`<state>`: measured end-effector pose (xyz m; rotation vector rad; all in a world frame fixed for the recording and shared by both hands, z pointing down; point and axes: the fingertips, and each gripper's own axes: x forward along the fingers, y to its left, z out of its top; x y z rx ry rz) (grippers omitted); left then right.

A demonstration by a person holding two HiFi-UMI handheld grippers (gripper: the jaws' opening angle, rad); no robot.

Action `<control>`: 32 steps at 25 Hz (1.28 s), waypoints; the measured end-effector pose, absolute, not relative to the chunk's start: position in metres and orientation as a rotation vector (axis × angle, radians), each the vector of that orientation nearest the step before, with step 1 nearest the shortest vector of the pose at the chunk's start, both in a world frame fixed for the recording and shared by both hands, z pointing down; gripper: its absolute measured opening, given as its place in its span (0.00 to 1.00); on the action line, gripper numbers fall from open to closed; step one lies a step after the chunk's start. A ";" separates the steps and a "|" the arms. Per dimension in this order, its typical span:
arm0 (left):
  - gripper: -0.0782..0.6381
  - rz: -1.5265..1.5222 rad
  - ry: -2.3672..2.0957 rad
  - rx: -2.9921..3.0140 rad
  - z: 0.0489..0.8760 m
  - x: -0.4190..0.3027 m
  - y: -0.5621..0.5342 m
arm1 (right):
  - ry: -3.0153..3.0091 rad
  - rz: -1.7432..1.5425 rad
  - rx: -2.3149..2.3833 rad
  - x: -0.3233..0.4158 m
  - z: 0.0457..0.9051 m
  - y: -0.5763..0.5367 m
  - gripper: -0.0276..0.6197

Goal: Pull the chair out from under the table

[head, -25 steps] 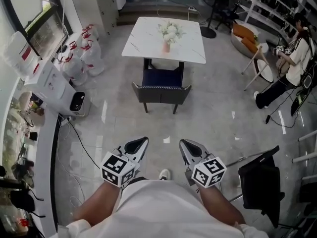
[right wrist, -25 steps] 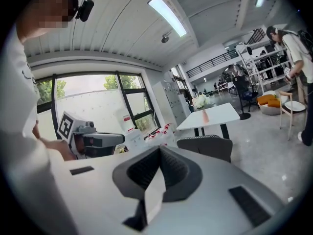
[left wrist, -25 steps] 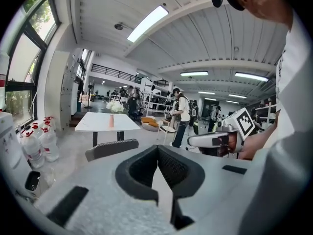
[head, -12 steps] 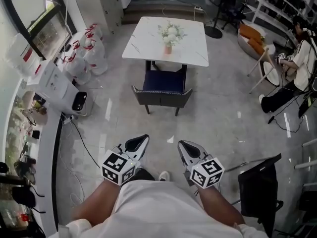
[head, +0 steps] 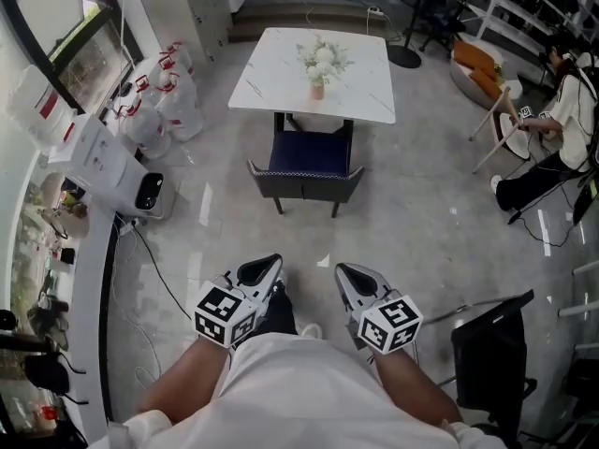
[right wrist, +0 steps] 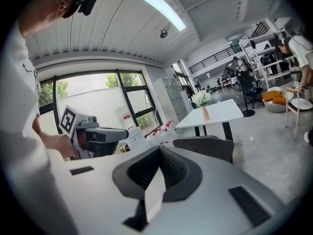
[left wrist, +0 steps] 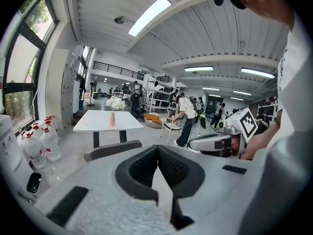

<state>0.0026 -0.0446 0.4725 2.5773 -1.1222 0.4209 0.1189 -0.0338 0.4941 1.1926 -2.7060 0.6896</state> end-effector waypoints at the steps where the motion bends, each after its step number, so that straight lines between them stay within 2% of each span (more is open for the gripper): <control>1: 0.12 0.420 -1.120 2.583 0.471 0.004 -0.048 | -2.707 0.685 1.193 0.119 0.494 -0.035 0.05; 14: 0.12 0.419 -1.085 2.582 0.480 -0.004 -0.105 | -2.660 0.661 1.192 0.107 0.501 -0.089 0.05; 32: 0.12 0.415 -0.885 2.743 0.452 -0.028 -0.262 | -2.600 0.563 1.306 0.051 0.474 -0.251 0.05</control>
